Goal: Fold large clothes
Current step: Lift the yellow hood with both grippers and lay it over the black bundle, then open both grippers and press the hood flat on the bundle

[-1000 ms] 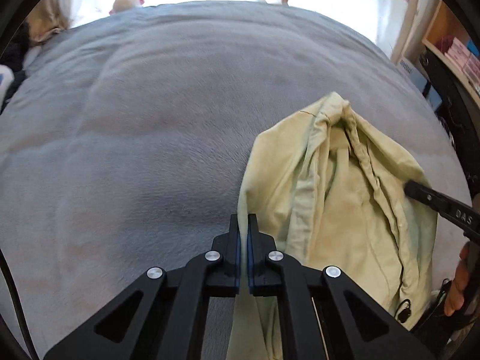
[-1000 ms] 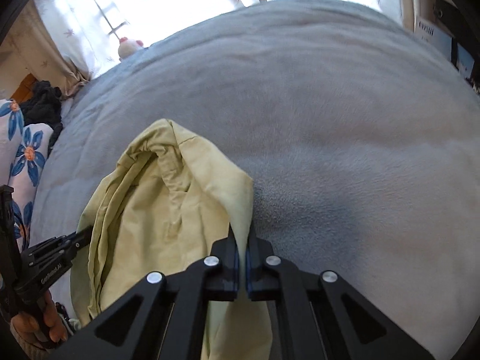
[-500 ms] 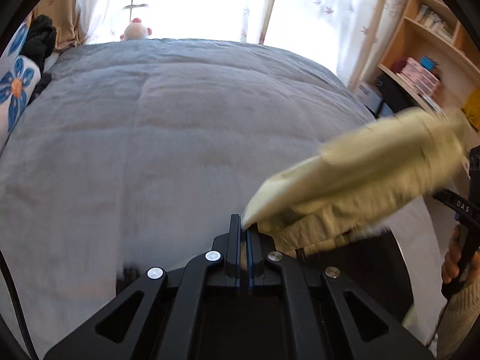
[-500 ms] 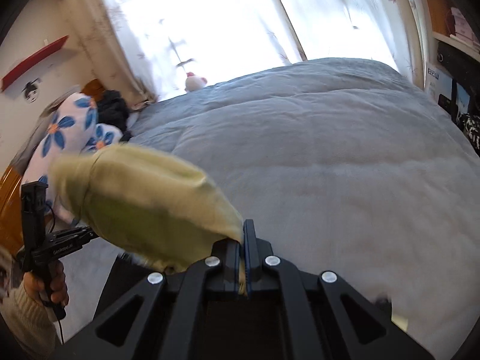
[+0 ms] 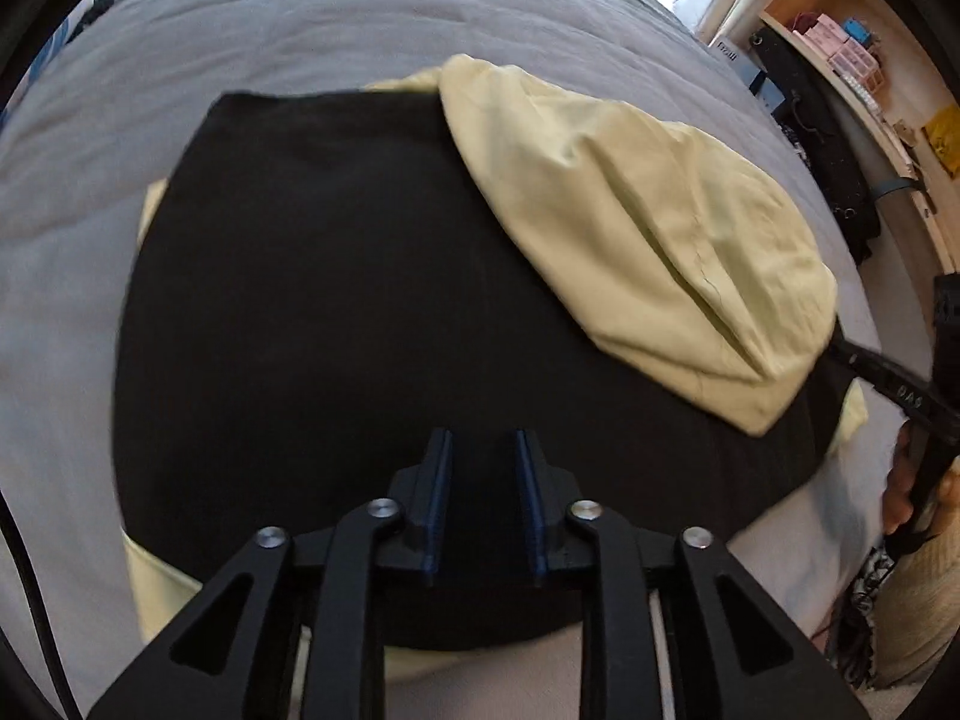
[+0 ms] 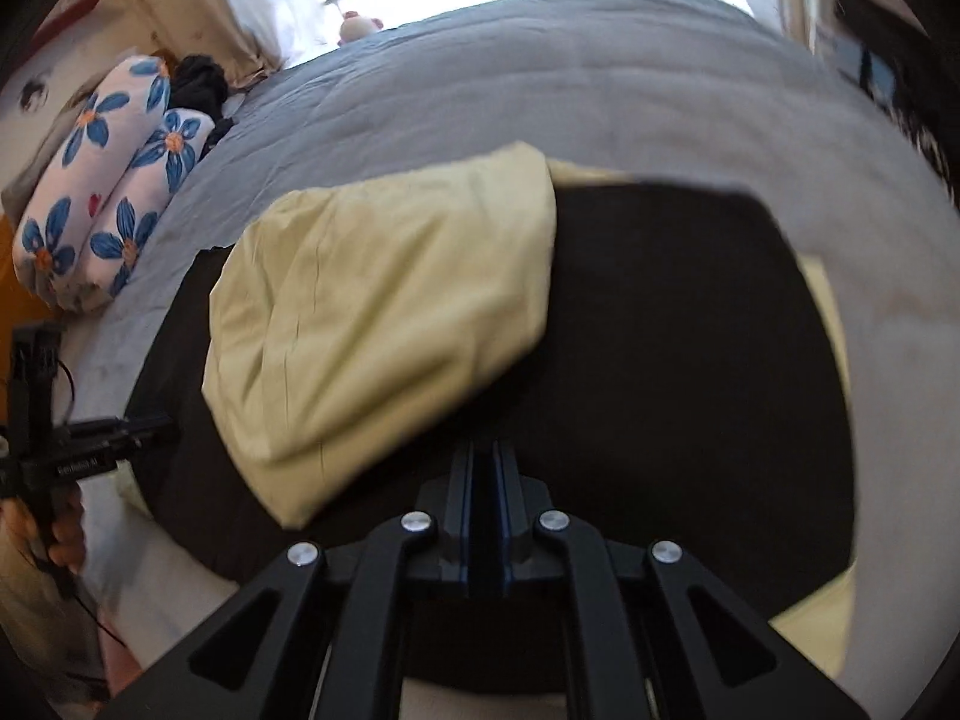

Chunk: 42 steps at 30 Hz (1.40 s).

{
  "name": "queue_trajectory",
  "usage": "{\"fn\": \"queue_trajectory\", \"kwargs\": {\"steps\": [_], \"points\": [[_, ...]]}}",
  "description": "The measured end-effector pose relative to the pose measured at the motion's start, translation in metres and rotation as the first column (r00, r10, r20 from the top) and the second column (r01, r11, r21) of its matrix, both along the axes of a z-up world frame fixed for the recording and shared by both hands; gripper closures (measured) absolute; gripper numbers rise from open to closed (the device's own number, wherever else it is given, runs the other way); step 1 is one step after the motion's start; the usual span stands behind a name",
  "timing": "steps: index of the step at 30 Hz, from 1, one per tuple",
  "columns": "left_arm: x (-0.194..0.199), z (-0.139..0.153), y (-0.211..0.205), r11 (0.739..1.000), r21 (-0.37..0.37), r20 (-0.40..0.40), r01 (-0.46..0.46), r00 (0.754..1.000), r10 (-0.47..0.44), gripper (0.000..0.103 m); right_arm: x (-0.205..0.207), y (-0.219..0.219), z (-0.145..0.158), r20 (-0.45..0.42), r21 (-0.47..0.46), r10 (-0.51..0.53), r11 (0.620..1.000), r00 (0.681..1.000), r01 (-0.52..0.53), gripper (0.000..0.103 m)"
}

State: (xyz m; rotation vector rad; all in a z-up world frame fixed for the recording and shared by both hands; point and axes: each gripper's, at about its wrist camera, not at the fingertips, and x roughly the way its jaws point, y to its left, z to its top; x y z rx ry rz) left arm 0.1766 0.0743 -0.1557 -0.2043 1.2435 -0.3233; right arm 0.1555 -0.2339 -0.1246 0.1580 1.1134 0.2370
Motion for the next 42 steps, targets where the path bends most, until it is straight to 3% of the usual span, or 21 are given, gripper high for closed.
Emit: {"fn": "queue_trajectory", "kwargs": {"steps": [4,6,12,15,21,23,25,26,27,28,29,31,34,37,39,42], "points": [[-0.017,0.01,-0.004,0.998,-0.055,0.032,0.003,1.0,-0.001,0.057,-0.021,0.0,-0.006,0.001,0.037,-0.029,0.999,1.0,0.029,0.067],[-0.023,0.016,-0.007,0.995,-0.102,0.044,-0.01,0.999,0.014,0.05,-0.032,0.004,-0.004,0.016,0.06,-0.031,0.998,0.999,0.03,0.061],[-0.008,0.01,-0.014,0.966,-0.253,0.001,-0.046,0.999,0.048,0.05,-0.033,0.018,0.004,0.032,0.111,-0.006,0.994,0.999,0.002,0.061],[0.0,0.0,-0.018,0.936,-0.343,-0.033,-0.079,0.997,0.073,0.05,-0.026,0.027,0.001,0.022,0.139,0.005,0.99,1.0,-0.008,0.061],[0.013,-0.021,-0.032,0.912,-0.392,-0.041,-0.118,0.993,0.111,0.05,-0.006,0.057,-0.019,-0.014,0.133,0.033,0.991,0.999,-0.031,0.062],[0.017,-0.027,-0.032,0.884,-0.445,-0.064,-0.143,0.99,0.128,0.05,-0.003,0.064,-0.025,-0.035,0.193,0.052,0.98,0.998,-0.044,0.085],[0.021,-0.031,-0.028,0.844,-0.503,-0.103,-0.184,0.983,0.153,0.056,-0.002,0.065,-0.027,-0.057,0.283,0.042,0.959,0.997,-0.024,0.085],[0.021,-0.028,-0.026,0.834,-0.514,-0.099,-0.2,0.98,0.174,0.082,-0.003,0.064,-0.027,-0.067,0.352,0.031,0.936,0.997,-0.005,0.085],[0.02,-0.021,-0.023,0.834,-0.514,-0.076,-0.203,0.979,0.191,0.096,-0.004,0.063,-0.027,-0.076,0.404,0.027,0.915,0.997,0.006,0.085],[0.018,-0.013,-0.019,0.832,-0.515,-0.049,-0.205,0.977,0.21,0.096,-0.006,0.062,-0.029,-0.088,0.464,0.025,0.886,0.996,0.019,0.085],[0.015,-0.009,-0.015,0.835,-0.51,-0.031,-0.207,0.974,0.223,0.096,-0.008,0.062,-0.032,-0.098,0.485,0.021,0.874,0.995,0.029,0.086],[0.012,-0.006,-0.017,0.865,-0.46,-0.014,-0.2,0.976,0.218,0.095,-0.01,0.066,-0.039,-0.11,0.463,0.023,0.886,0.994,0.03,0.086],[0.014,-0.021,-0.029,0.944,-0.282,-0.033,-0.169,0.985,0.167,0.092,-0.015,0.072,-0.051,-0.133,0.395,0.027,0.918,0.991,0.028,0.085],[0.006,-0.019,-0.029,0.959,-0.244,-0.001,-0.141,0.989,0.146,0.086,-0.022,0.079,-0.037,-0.109,0.291,0.056,0.957,0.992,-0.022,0.078],[0.003,-0.014,-0.029,0.967,-0.217,0.014,-0.131,0.99,0.138,0.076,-0.029,0.085,-0.021,-0.071,0.182,0.083,0.981,0.994,-0.069,0.07],[-0.006,-0.001,-0.028,0.985,-0.124,0.068,-0.12,0.989,0.129,0.071,-0.043,0.089,0.003,0.007,0.022,0.136,0.991,0.991,-0.136,0.069]]}}
